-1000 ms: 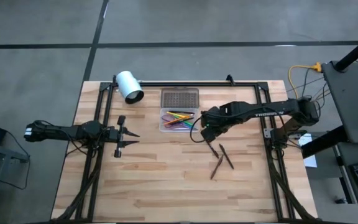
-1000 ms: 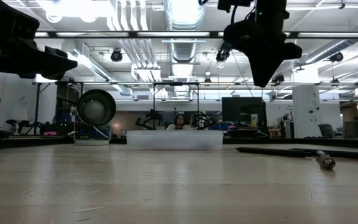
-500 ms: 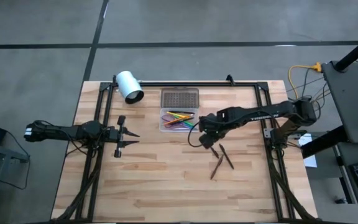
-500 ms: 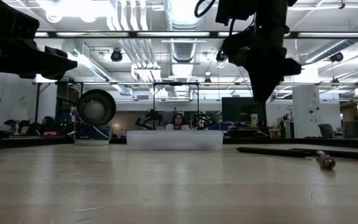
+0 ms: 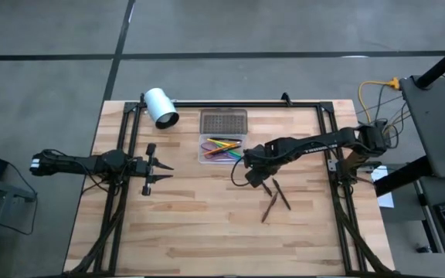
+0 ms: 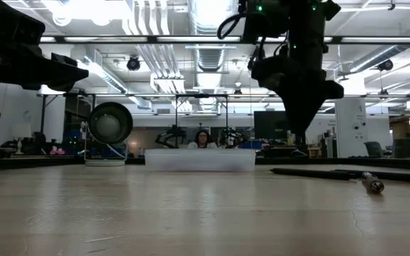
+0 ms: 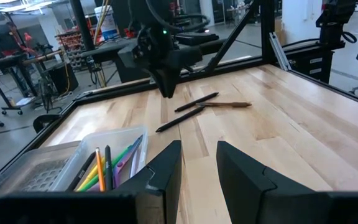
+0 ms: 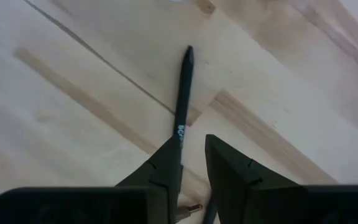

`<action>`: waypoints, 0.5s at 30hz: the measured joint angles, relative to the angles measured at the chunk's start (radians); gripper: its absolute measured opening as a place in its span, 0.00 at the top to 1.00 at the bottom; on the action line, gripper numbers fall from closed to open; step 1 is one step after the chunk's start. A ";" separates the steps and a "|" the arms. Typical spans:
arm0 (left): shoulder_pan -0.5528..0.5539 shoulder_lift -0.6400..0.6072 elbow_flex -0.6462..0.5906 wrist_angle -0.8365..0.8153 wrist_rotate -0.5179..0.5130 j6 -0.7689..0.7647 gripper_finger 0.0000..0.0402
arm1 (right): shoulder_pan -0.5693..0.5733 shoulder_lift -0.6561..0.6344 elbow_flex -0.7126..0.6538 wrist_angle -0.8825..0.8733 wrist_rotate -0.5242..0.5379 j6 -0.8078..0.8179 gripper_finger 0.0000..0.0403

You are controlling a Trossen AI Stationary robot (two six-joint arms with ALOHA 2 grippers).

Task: Pick & place school supplies into a supply box
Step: Put the black pen into the supply box

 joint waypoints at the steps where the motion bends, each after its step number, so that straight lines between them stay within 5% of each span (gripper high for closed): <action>1: 0.000 0.000 0.000 0.000 0.000 0.000 0.78 | 0.000 0.004 -0.004 0.000 0.000 0.000 0.83; 15: 0.000 0.001 0.000 0.000 0.000 0.000 0.78 | -0.001 0.032 -0.093 0.086 -0.045 0.030 0.83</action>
